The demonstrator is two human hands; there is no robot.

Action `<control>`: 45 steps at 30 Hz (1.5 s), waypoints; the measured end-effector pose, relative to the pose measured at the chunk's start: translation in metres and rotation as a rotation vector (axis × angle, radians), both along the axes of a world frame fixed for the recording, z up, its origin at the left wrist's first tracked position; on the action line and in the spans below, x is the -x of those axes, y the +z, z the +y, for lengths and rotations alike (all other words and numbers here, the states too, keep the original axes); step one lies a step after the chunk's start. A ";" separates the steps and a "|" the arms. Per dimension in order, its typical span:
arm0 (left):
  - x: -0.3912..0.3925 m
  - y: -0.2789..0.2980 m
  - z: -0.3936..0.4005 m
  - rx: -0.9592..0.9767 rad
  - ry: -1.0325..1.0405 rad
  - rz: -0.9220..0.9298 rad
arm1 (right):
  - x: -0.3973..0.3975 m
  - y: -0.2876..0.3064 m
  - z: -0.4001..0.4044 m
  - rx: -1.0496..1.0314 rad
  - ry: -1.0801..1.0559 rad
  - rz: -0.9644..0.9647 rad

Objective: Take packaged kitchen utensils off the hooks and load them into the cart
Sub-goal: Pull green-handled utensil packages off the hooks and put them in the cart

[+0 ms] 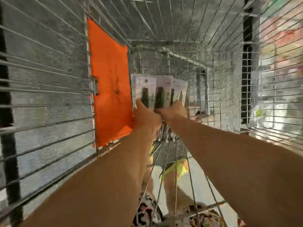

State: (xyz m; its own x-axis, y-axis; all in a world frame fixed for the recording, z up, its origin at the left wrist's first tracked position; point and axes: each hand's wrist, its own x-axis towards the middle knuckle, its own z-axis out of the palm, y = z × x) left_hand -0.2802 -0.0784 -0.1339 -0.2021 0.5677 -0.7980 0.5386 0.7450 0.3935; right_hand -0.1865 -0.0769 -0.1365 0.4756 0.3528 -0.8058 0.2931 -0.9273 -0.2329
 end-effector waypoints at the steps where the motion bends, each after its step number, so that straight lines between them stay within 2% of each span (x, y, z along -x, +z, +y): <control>1: 0.000 -0.004 -0.002 -0.027 -0.004 0.042 | 0.006 -0.007 0.000 -0.001 -0.033 -0.034; 5: 0.003 -0.018 -0.003 -0.100 0.016 0.162 | 0.019 -0.017 0.001 0.007 -0.156 -0.008; 12: -0.002 -0.015 0.005 -0.039 0.129 0.147 | 0.005 -0.010 0.001 -0.051 -0.154 0.051; 17: -0.008 -0.009 0.005 -0.063 0.280 0.014 | -0.002 -0.006 0.001 -0.149 -0.242 0.141; 20: -0.008 -0.004 0.004 -0.049 0.321 -0.037 | -0.008 -0.005 0.000 -0.178 -0.099 0.114; 22: -0.008 -0.002 0.005 -0.038 0.336 -0.044 | -0.013 -0.001 -0.003 -0.174 -0.077 0.134; 25: -0.007 -0.003 0.004 -0.060 0.292 -0.079 | -0.021 0.006 -0.010 -0.166 -0.171 0.257; 28: -0.008 -0.005 0.004 -0.020 0.325 -0.204 | -0.027 0.012 -0.011 -0.132 -0.305 0.365; 30: -0.007 -0.002 0.007 0.011 0.363 -0.311 | -0.032 0.017 -0.008 -0.121 -0.335 0.361; 34: 0.001 0.007 0.016 -0.014 0.400 -0.412 | -0.055 0.032 0.000 -0.208 -0.470 0.308; 36: 0.002 0.011 0.022 -0.007 0.435 -0.451 | -0.067 0.040 0.004 -0.233 -0.520 0.368; 38: -0.002 0.024 0.026 0.014 0.421 -0.452 | -0.071 0.047 0.009 -0.201 -0.520 0.452; 41: -0.018 0.035 0.030 -0.059 0.446 -0.497 | -0.064 0.068 0.015 -0.202 -0.490 0.566; 43: -0.024 0.028 0.034 -0.036 0.469 -0.543 | -0.063 0.088 0.019 -0.243 -0.497 0.560; 45: -0.031 0.070 0.043 -0.009 0.421 -0.654 | -0.066 0.115 0.021 -0.279 -0.487 0.504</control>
